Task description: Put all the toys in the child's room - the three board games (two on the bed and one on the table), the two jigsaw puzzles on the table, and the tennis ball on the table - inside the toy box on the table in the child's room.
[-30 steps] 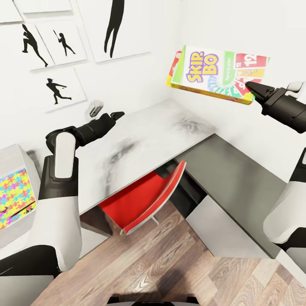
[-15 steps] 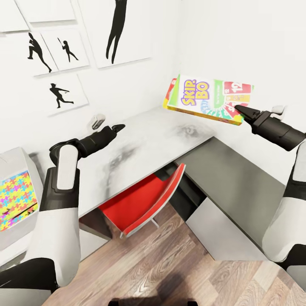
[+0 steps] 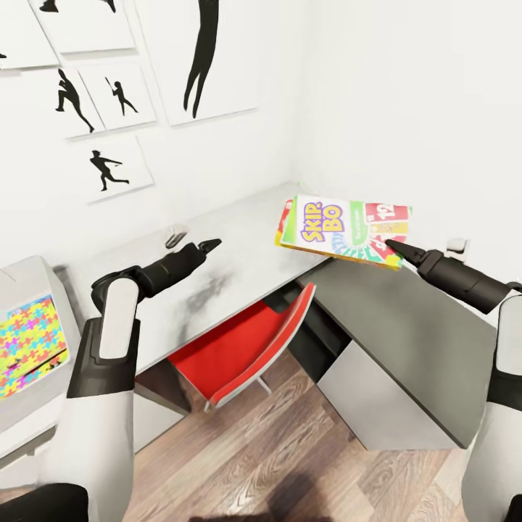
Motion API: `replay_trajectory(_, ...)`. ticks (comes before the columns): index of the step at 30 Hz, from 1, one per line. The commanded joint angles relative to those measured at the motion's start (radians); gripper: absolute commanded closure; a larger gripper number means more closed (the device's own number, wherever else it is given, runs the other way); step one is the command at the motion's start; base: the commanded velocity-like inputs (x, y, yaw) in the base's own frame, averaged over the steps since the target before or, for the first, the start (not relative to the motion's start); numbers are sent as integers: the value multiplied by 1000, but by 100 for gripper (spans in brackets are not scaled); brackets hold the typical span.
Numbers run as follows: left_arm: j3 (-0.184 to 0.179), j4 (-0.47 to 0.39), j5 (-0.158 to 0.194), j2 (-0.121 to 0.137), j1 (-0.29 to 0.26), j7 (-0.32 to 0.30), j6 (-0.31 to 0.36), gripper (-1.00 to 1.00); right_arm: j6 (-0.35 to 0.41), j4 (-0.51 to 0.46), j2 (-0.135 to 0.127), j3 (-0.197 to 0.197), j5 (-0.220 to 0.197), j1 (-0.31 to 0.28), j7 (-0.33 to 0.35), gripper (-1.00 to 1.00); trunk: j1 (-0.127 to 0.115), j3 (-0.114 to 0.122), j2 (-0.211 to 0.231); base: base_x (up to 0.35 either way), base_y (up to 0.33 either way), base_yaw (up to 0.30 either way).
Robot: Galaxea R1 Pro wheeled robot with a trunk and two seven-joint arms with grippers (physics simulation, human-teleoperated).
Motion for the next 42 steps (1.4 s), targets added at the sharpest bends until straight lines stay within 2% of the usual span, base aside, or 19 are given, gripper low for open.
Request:
replay_trajectory(1,1,-1,11,-1,0,9,6,-100,5,-1,0,-2,-4,0,8,100,1,0,-2,0,0,0)
replay_trajectory(3,-18,-10,45,1,25,9,6,-100,5,-19,1,0,-5,43,9,100,1,4,-2,0,0,0)
replay_trajectory(4,-18,-10,45,1,25,9,6,-100,5,-19,1,0,-5,43,9,100,1,5,-2,0,0,0)
replay_trajectory(7,-40,-15,87,3,52,13,6,-100,5,-34,0,-2,-9,84,14,100,1,10,-2,0,0,-21)
replay_trajectory(15,-74,-27,128,3,72,14,17,-100,5,-47,-7,-12,-17,118,42,100,1,23,-2,0,0,-71)
replay_trajectory(27,-109,-31,142,-2,77,15,30,-100,5,-52,-11,-23,-50,131,58,100,1,42,-2,0,0,-106)
replay_trajectory(35,-115,-35,143,-3,90,15,31,-100,5,-52,-13,-43,-60,136,87,100,1,55,-2,0,0,-112)
replay_trajectory(42,-115,-49,143,3,127,14,32,-100,5,-52,-14,-70,-65,139,108,100,1,67,-2,0,0,-114)
